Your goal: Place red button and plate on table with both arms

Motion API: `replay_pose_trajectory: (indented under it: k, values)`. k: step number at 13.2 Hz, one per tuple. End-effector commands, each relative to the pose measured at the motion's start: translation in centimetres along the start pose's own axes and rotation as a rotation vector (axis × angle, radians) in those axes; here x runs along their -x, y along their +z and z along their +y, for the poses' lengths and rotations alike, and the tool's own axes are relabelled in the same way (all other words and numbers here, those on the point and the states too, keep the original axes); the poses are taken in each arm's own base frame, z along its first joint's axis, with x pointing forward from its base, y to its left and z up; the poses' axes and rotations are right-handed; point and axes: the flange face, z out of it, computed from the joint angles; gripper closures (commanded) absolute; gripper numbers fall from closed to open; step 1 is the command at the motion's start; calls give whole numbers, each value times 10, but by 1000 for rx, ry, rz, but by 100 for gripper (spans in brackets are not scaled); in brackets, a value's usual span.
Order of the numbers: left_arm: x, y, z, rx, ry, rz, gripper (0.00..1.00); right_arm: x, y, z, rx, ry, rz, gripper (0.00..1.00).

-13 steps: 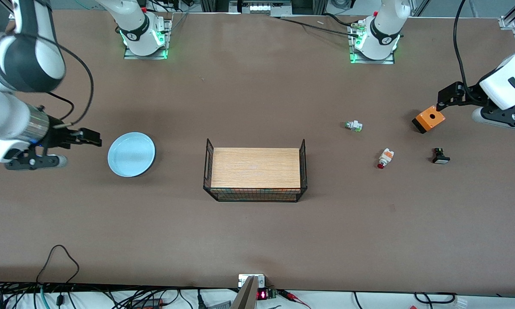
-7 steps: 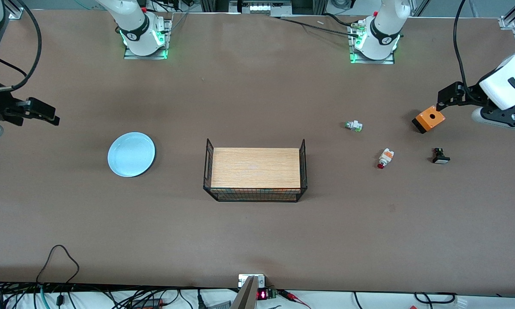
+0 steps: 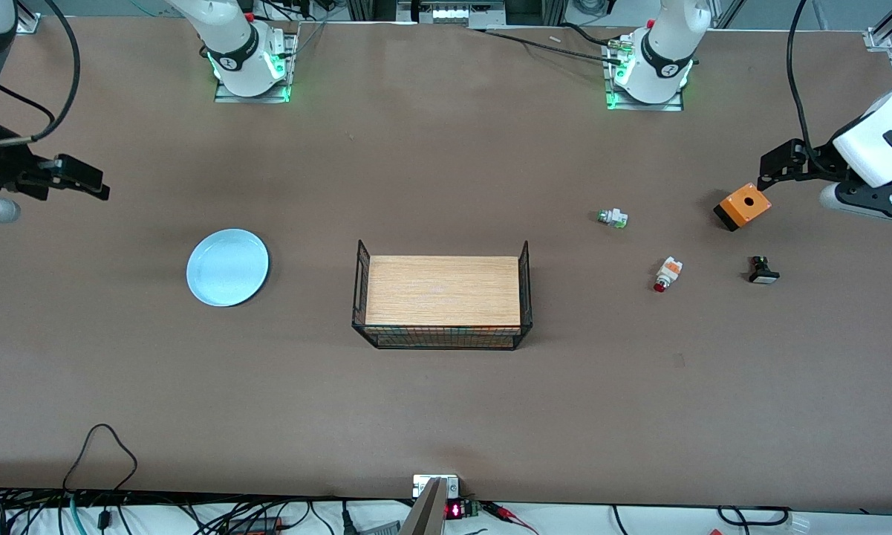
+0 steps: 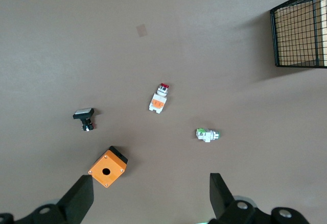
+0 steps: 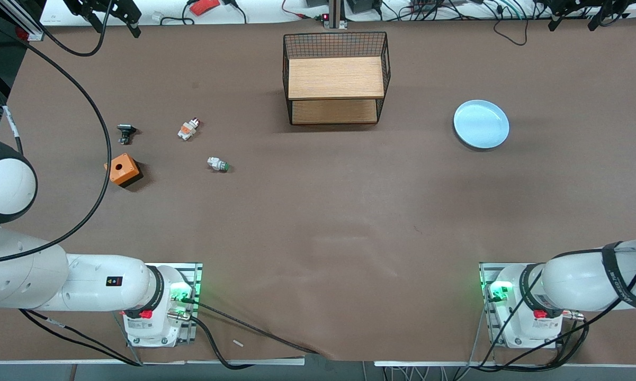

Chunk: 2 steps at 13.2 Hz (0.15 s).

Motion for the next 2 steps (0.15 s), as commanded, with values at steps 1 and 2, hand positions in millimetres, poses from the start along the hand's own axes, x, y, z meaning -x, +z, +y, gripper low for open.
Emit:
replay_pose_trajectory:
  k: [1, 2]
  values:
    - [7, -6, -2, 6, 3, 1, 0, 11, -4, 1, 11, 8, -2, 0]
    - [8, -5, -1, 6, 3, 0, 0, 11, -6, 1, 11, 10, 3, 0]
